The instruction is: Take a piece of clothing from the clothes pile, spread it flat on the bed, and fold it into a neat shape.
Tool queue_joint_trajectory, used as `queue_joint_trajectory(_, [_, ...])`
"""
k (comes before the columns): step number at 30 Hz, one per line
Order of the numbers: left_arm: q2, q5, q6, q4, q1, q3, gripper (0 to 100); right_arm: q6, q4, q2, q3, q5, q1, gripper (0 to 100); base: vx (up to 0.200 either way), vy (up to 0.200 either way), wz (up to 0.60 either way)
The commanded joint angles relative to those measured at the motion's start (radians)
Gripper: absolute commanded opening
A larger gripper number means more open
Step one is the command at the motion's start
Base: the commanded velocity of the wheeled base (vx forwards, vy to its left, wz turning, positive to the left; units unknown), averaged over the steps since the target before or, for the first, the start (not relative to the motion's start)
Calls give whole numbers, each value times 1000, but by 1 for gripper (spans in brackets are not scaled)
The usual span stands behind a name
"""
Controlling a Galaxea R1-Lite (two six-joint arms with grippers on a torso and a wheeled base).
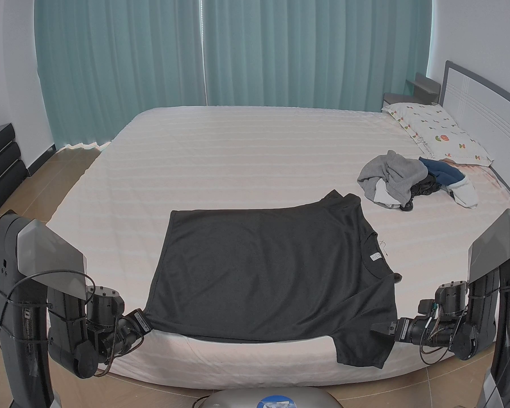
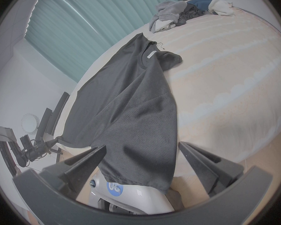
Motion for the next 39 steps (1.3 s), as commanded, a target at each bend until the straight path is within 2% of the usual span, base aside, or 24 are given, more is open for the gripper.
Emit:
queue_joint_trajectory(1, [1, 0, 0, 0, 0, -1, 0, 8, -1, 15, -10, -1, 4, 0, 0, 0, 0])
queue_joint_trajectory(8, [1, 0, 7, 0, 4, 4, 0, 7, -2, -10, 30, -9, -9, 0, 0, 0, 0])
queue_joint_trajectory(13, [1, 0, 9, 0, 7, 7, 0, -10, -4, -45, 86, -4, -63, 0, 0, 0, 0])
queue_joint_trajectory(24, [-4, 3, 101, 0, 24, 56, 0, -49, 25, -143, 151, 0, -150, 0, 0, 0, 0])
queue_joint_trajectory(29, [-9, 8, 161, 0, 26, 94, 0, -65, 153, -220, 151, 2, -155, 0, 0, 0, 0])
queue_joint_trajectory(31, [-12, 7, 170, 0, 24, 116, 0, -101, 225, -270, 151, 2, -166, 0, 0, 0, 0])
queue_joint_trajectory(33, [-12, 7, 174, 0, 24, 120, 0, -107, 234, -278, 151, 2, -169, 0, 0, 0, 0])
queue_joint_trajectory(39, [-15, 13, 250, -17, 20, 185, 0, -227, 349, -338, 151, 4, -261, 0, 0, 0, 0])
